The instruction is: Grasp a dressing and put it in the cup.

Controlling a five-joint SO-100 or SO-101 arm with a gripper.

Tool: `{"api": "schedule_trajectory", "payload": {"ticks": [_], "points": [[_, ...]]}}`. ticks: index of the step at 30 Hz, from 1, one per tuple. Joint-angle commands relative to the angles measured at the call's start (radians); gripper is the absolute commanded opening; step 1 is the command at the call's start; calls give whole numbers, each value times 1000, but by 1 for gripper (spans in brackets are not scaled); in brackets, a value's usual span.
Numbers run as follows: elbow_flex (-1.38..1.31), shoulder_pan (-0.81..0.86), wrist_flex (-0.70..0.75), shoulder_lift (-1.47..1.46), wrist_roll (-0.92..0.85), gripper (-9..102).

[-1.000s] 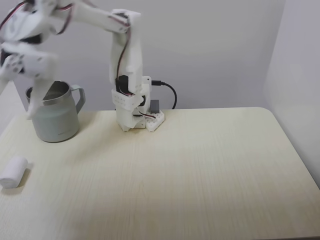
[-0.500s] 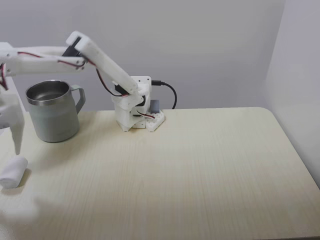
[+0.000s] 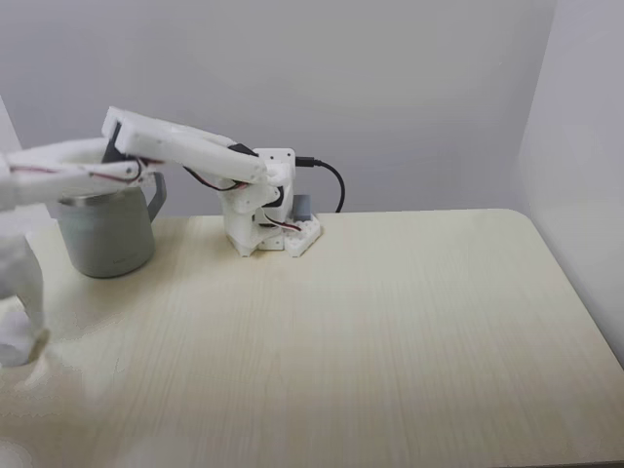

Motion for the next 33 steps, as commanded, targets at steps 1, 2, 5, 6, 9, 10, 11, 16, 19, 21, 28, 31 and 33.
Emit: {"api": "schedule_trajectory", "payload": {"ticks": [1,2,5,6,9,10,11,16,19,21,28,31,33], "points": [[15,-3,35,-2,-18,25],[6,2,35,0,-26,24],[5,17,35,17,-34,24],[11,21,35,21,-34,22],[23,25,35,31,-32,13],[23,25,35,32,-32,10],[23,23,35,34,-32,8],[23,17,35,35,-32,1],[23,11,37,34,-29,0],[9,11,38,18,-21,0],[-181,-15,38,-192,20,0],[-275,-25,38,-313,46,0],[-336,-26,40,-390,58,0]]}}
